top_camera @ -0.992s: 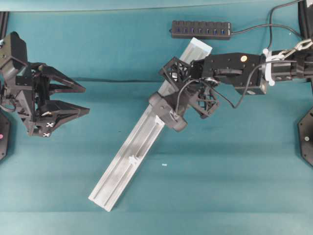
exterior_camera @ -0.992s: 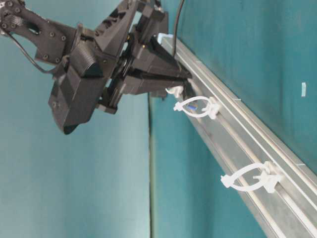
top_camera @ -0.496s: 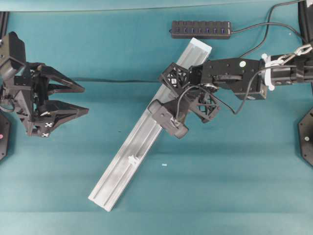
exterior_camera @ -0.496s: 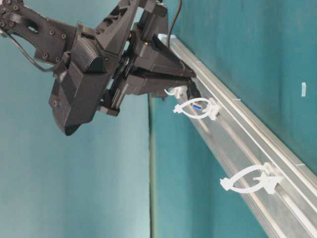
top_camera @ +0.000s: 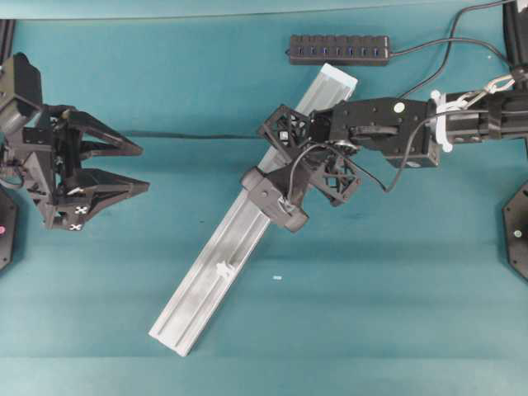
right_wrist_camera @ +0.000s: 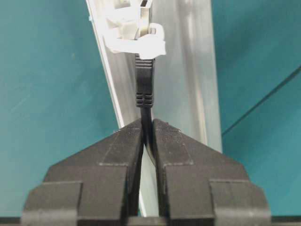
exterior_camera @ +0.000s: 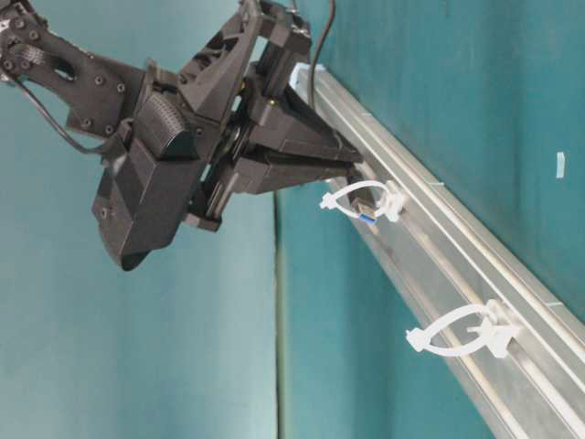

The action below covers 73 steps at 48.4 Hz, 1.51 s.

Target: Pass the USB cable through three rings with both arms.

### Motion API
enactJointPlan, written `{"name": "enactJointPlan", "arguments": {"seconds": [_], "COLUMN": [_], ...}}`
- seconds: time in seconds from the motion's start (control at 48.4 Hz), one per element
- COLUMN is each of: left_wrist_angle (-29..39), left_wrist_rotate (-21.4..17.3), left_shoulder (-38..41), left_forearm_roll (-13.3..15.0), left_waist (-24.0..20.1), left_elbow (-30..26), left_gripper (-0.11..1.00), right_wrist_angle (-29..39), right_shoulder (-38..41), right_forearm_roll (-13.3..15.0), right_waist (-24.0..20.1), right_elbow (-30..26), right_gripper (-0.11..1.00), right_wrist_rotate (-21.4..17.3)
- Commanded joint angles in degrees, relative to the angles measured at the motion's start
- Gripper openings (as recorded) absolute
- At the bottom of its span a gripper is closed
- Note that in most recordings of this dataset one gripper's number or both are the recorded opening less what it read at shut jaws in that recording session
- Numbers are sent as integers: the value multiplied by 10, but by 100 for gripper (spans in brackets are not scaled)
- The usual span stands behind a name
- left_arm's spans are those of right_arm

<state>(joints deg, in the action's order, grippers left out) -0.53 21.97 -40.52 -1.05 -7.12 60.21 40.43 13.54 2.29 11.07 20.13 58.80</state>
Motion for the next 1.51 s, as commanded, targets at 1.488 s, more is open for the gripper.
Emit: {"name": "enactJointPlan", "arguments": {"seconds": [1.488], "left_wrist_angle": [-197], "left_wrist_rotate": [-1], "left_shoulder": [281], "left_forearm_roll": [-3], "left_waist": [33], "left_elbow": [-53], "left_gripper": [84], "right_wrist_angle": [-33], "right_shoulder": [-4], "right_forearm_roll": [-74], "right_waist": [-33], "right_elbow": [-22], "right_gripper": [10], "right_wrist_rotate": [-78]}}
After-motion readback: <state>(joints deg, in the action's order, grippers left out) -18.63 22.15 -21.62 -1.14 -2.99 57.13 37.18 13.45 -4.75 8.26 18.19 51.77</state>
